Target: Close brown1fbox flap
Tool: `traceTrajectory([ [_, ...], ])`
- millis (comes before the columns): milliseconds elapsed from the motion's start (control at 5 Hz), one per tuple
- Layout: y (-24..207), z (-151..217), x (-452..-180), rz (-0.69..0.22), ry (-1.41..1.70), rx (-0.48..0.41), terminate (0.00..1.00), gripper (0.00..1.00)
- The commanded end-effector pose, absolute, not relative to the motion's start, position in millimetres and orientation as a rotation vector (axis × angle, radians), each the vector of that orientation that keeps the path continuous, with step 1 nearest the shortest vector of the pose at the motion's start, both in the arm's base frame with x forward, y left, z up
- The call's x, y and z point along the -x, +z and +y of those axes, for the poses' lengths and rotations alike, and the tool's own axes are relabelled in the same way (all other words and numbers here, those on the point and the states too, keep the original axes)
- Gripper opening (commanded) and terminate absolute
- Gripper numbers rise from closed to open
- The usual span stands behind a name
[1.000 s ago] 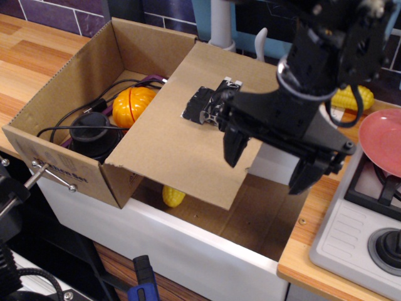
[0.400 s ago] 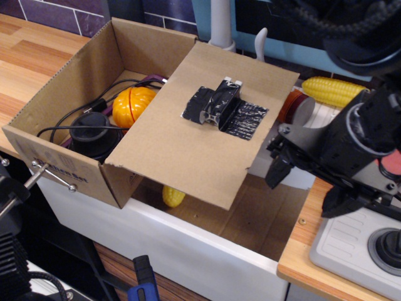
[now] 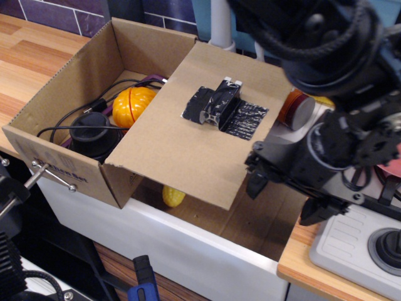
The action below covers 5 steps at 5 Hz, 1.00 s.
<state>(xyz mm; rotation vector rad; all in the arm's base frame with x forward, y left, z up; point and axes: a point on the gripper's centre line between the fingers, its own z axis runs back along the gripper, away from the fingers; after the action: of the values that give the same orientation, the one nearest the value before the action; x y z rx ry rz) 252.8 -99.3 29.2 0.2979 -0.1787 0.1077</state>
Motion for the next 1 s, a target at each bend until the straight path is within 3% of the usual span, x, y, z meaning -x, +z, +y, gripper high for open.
traceTrajectory([
  [0, 27, -91, -250, -0.202, 0.109, -0.34, 0.0, 1.0],
  [200, 33, -85, -248, -0.177, 0.064, -0.433, 0.0, 1.0],
  [800, 89, -53, -247, -0.111, -0.068, -0.638, 0.0, 1.0],
])
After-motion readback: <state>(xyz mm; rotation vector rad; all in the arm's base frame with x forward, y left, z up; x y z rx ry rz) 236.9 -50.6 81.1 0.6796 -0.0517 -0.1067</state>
